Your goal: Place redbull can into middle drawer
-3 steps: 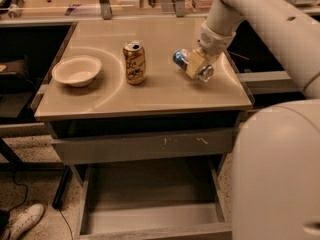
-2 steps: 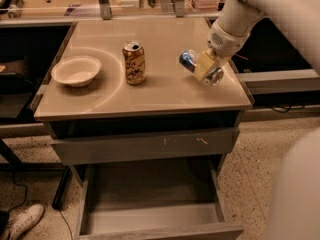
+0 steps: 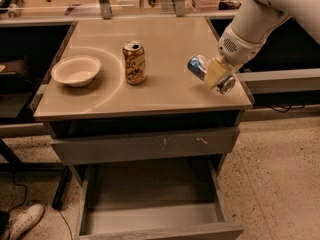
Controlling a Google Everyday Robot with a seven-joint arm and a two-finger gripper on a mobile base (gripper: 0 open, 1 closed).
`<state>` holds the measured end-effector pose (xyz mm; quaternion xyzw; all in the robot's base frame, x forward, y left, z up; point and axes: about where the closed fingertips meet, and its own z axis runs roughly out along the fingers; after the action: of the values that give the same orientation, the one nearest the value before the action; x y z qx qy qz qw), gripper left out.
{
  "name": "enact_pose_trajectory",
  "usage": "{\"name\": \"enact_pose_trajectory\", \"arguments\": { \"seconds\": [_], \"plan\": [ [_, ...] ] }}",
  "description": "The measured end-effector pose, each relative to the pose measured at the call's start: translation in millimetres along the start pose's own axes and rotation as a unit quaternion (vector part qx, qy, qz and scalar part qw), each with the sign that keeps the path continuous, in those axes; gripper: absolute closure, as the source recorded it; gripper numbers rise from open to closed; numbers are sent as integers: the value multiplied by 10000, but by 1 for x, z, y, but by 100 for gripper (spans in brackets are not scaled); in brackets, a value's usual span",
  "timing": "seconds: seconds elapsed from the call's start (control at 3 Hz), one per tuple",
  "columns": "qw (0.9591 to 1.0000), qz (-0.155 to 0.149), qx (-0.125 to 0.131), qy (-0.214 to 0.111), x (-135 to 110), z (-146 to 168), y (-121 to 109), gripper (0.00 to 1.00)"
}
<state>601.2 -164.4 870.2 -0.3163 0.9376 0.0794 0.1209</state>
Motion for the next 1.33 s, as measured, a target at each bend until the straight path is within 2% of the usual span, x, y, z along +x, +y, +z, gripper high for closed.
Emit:
{"name": "enact_pose_trajectory", "arguments": {
  "seconds": [0.33,0.67,1.0,1.33],
  "plan": [
    [9999,75,-26,145,19,-9,15,100],
    [9989,338,12,325,53,-25,43,100],
    [9962,563,-78,661,98,-23,83,100],
    [9962,563,-77,659,98,-23,83,100]
  ]
}}
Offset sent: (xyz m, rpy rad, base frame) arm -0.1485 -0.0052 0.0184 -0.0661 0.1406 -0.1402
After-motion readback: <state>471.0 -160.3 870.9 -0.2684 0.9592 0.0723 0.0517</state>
